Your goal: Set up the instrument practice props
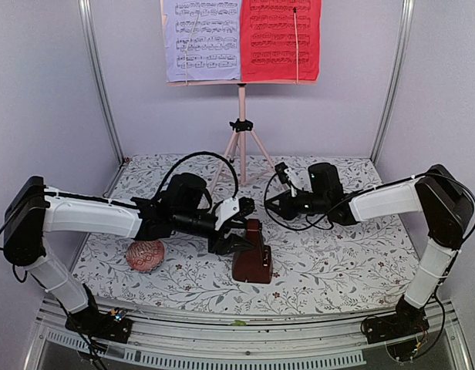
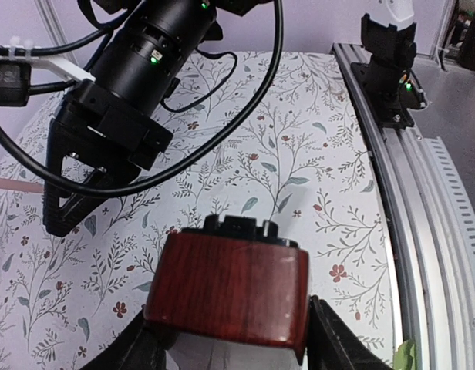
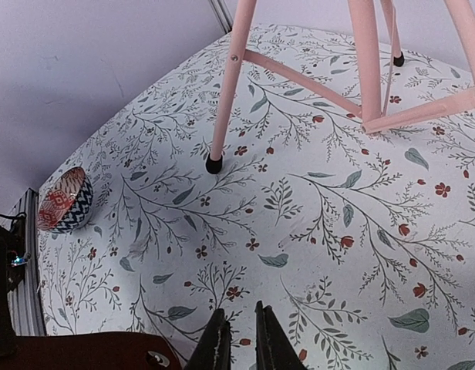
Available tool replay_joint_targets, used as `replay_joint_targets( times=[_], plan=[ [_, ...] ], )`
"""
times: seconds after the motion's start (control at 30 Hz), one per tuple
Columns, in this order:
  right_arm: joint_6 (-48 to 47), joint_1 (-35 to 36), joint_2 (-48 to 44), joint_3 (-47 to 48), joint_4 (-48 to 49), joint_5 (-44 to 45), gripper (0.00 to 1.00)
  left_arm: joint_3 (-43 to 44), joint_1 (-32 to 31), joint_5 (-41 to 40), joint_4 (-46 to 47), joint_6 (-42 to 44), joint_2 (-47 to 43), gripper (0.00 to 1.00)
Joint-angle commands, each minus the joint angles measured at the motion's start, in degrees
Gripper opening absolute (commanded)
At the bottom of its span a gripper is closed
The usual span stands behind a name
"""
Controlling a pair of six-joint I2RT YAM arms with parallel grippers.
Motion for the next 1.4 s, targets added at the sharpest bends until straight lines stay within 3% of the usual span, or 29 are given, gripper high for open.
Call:
replay_joint_targets(
  times=[0.0, 0.13, 0.33, 0.5, 0.77, 0.9, 1.07, 1.37],
  plan=[
    [-0.23, -0.52, 0.12, 1.84, -0.29, -0.81, 0.15, -0.61, -1.31, 1.06, -2.74, 0.2, -0.96, 0.0],
    [-0.11, -0.86, -1.63, 1.7, -0.51, -0.29, 0.3, -0.61, -1.28, 1.01, -2.67, 0.22, -0.96, 0.0],
    [0.06, -1.35, -5.3, 2.25, -2.95, 3.37, 0.65, -1.15, -1.35, -0.32, -1.14, -0.19, -1.42, 0.33],
    [0.33, -1.71, -9.27, 2.62, -5.67, 7.6, 0.82, -1.29, -1.44, -1.39, 0.22, -0.2, -1.58, 0.45],
    [-1.36, -2.02, -15.2, -0.66, -6.09, 3.89, 0.87, -1.09, -1.53, -0.99, 0.31, 0.33, -1.15, 0.43],
    [-1.76, -1.86, -20.84, -8.23, -0.4, -4.25, 0.91, -1.14, -1.52, -0.9, 0.36, 0.31, -1.13, 0.42],
    [-3.19, 0.44, -26.92, -16.54, 3.16, -7.92, 0.96, -1.14, -1.55, -0.63, 0.41, 0.34, -0.91, 0.42],
    [-4.13, 5.08, -23.69, -17.6, 4.41, -8.27, 0.97, -0.87, -1.55, -0.33, -0.07, 0.53, -0.69, 0.41]
  ],
)
